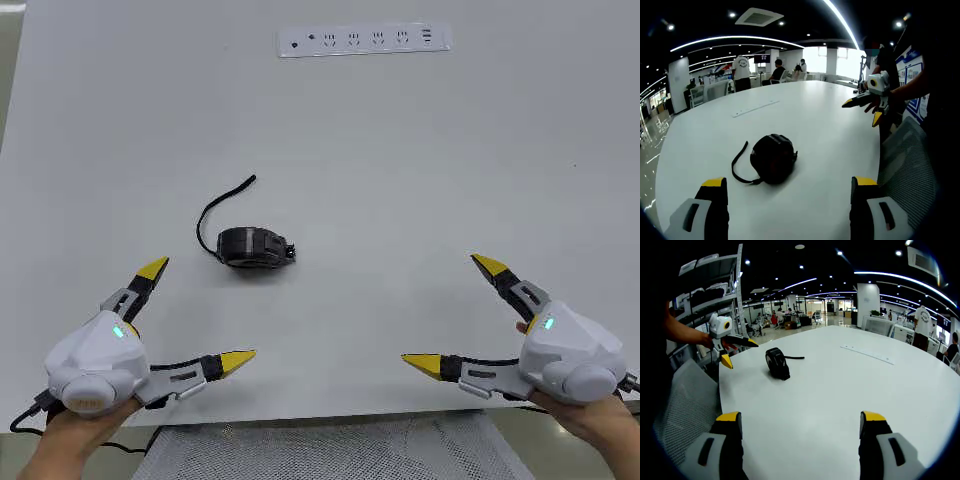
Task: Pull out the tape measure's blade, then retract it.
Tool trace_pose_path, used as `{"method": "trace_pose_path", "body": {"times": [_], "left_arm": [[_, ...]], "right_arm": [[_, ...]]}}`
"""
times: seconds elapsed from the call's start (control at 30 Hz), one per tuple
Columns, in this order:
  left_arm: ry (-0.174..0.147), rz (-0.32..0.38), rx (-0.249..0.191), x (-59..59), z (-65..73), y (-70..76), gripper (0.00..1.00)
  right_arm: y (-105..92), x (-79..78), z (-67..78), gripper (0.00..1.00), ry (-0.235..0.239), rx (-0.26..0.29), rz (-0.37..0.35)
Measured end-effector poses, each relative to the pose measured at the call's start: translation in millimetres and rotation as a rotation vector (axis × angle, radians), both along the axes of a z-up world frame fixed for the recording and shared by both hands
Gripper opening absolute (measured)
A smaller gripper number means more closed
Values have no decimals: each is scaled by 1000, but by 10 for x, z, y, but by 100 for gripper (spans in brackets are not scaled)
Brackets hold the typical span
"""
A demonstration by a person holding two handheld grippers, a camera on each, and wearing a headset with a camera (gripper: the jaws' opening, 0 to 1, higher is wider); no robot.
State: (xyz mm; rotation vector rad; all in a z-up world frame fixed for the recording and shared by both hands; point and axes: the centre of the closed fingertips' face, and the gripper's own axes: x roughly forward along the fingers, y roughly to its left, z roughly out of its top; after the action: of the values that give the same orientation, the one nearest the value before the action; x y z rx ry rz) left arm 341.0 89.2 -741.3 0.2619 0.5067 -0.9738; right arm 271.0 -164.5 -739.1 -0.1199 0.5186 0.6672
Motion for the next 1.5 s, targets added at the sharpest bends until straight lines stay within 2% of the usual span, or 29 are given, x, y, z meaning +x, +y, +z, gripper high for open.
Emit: {"method": "trace_pose_path", "body": {"times": [0.67,1.0,1.17,1.5], "left_arm": [[-9,-13,23,20,18,25,98],[-9,-48,50,57,33,36,95],[-17,-65,67,117,46,42,94],[-5,-117,109,182,-3,25,87]], "right_arm": [[-24,-31,2,99,7,-5,10],[-38,-47,-9,97,18,-19,42],[-68,-18,-5,96,22,-30,62],[-73,54,16,91,18,-53,129]]}}
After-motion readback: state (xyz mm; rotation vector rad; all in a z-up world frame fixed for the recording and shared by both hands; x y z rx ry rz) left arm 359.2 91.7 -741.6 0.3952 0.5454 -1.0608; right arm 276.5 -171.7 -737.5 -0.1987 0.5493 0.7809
